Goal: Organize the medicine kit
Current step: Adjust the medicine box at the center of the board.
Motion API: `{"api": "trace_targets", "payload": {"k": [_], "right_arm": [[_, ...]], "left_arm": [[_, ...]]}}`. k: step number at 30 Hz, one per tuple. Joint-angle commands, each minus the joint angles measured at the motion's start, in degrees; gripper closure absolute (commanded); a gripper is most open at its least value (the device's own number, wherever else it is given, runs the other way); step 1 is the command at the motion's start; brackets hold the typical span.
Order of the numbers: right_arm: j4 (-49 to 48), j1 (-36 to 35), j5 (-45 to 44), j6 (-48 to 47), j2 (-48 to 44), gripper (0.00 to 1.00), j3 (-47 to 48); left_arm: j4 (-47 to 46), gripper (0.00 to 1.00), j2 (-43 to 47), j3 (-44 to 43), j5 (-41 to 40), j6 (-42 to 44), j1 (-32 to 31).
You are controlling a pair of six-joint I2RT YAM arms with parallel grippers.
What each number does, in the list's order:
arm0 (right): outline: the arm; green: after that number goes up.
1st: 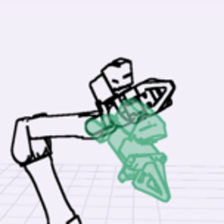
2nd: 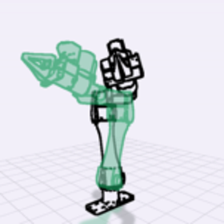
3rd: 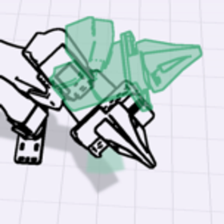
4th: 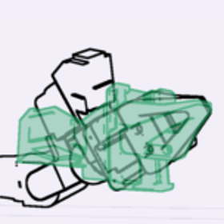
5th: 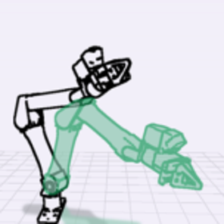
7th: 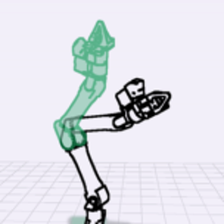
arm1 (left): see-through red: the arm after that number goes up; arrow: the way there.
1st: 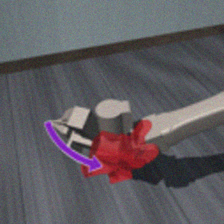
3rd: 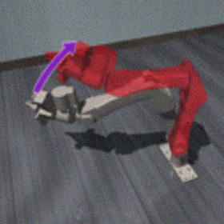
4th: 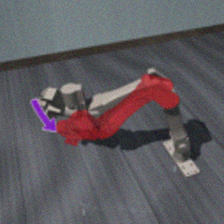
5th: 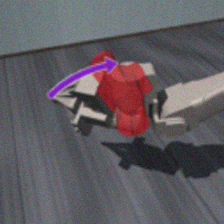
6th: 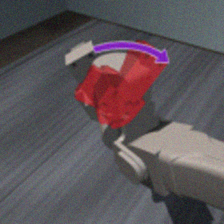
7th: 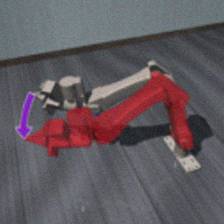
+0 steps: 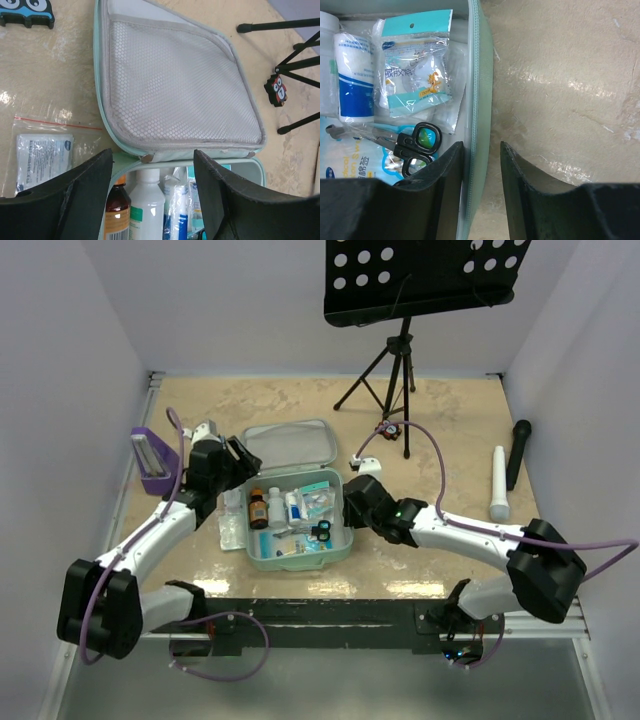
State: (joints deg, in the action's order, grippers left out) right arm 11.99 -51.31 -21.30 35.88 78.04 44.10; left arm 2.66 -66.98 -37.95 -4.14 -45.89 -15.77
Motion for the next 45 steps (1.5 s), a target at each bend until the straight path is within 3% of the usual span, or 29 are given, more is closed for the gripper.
{"api": "trace_targets", "payload": {"k": [1, 17, 28, 34, 41, 45], "right_arm": [[1.7, 0.8, -1.7, 1.2, -1.3, 0.63, 1.0], [5.8, 2.7, -2.1, 0.5, -3.5, 0.76, 2.3], [10.7, 3.1, -2.4, -1.0, -5.0, 0.76, 5.7], [11.0, 3.1, -1.9, -1.3, -4.6, 0.74, 6.4], [10.2, 3.2, -0.9, 0.8, -5.9, 0.52, 6.2], [9.2, 3.4, 1.0, 3.0, -6.5, 0.48, 5.2]], "left_arm": [[-5.4, 0.3, -1.9, -2.4, 2.4, -0.3, 2.3], [-10.0, 0.32, -11.8, -4.6, 11.7, -1.5, 7.2], [-15.0, 0.4, -19.9, -5.0, 17.7, -3.2, 7.6], [-19.4, 0.64, -19.9, -4.5, 18.6, -4.6, 7.6], [-20.7, 0.85, -17.2, -1.7, 18.3, -4.6, 7.6], [-21.0, 0.96, -14.4, 0.9, 17.1, -5.0, 7.6]]}}
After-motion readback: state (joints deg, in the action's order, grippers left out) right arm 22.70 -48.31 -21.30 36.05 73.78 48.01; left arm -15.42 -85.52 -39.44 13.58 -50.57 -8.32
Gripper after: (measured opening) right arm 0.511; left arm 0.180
